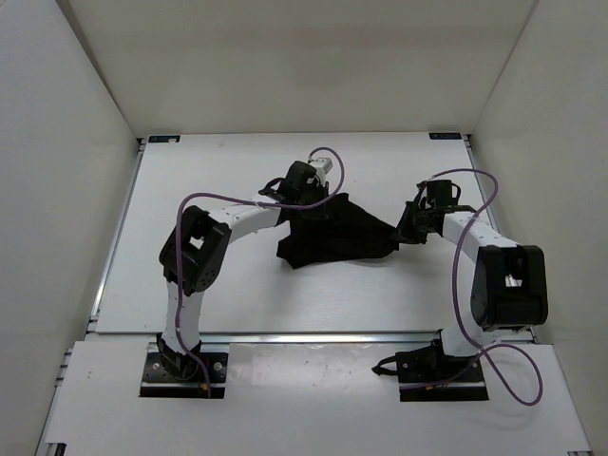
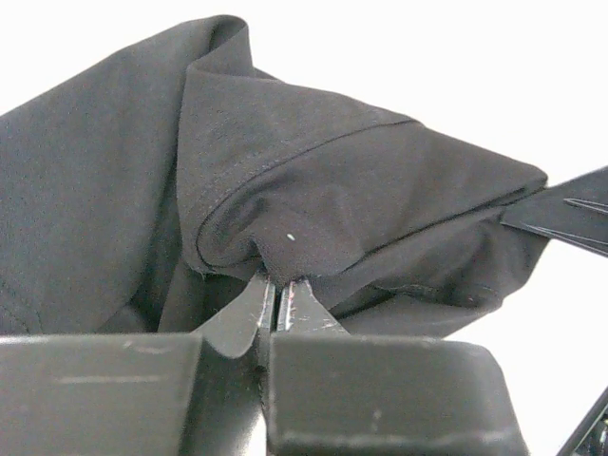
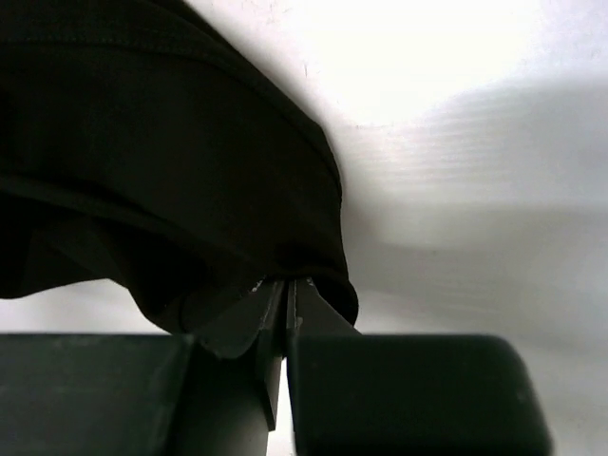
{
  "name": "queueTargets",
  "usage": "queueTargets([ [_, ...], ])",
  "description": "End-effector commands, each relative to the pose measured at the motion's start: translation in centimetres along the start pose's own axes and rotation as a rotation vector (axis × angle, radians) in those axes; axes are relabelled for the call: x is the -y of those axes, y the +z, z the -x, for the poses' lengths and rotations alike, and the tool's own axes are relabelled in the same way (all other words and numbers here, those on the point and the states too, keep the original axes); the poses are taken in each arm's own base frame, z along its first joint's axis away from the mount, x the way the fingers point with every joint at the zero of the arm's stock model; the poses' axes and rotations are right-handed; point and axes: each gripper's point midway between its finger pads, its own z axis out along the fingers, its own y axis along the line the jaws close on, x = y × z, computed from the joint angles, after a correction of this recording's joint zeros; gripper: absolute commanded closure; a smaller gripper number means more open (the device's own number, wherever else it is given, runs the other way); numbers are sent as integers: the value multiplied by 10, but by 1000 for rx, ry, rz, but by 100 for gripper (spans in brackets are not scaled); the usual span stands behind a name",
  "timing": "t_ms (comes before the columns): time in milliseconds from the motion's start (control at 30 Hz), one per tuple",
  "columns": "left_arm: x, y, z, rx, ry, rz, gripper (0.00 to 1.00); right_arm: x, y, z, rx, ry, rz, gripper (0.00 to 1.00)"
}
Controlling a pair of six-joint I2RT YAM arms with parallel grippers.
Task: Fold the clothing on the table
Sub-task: Flatten the skirt out
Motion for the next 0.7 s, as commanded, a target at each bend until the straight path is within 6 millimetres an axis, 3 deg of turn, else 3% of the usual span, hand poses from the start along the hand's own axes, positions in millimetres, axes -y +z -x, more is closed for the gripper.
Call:
queueTargets([
  [0,10,-9,42,97,36,-19,100,-19,-2,38,94,-35,45,100],
  [67,11,-12,54,117,39,-11,100,-21,-5,52,111,-64,33,100],
  [133,9,-22,83,164,60,4,100,-32,-22,83,158,-106,45,99],
  [167,8,-22,84,156,62,19,100,-38,-28,90,168,-121,53,100],
  [233,8,-45,129,237,77,25,100,-48,-60,139,276,-160,89,100],
  [267,7,-55,143,265,76,37,100,-54,-72,150,302,-172,130,100],
  [300,4,-71,165,318,74,47,100,-68,-95,168,354,-210,208,100],
  [333,6,-99,197,393,74,48,100,-82,-113,185,414,-250,264,99],
  [367,4,-109,206,413,72,63,100,-91,-133,195,457,-277,320,100],
  [467,-6,-190,261,581,101,125,100,-124,-200,222,615,-354,436,100],
  [533,-3,-236,276,656,115,151,100,-146,-227,226,689,-424,483,100],
  [567,-6,-249,279,678,116,167,100,-157,-238,221,707,-457,502,100],
  [667,10,-300,275,738,156,183,100,-180,-245,207,735,-519,525,100],
])
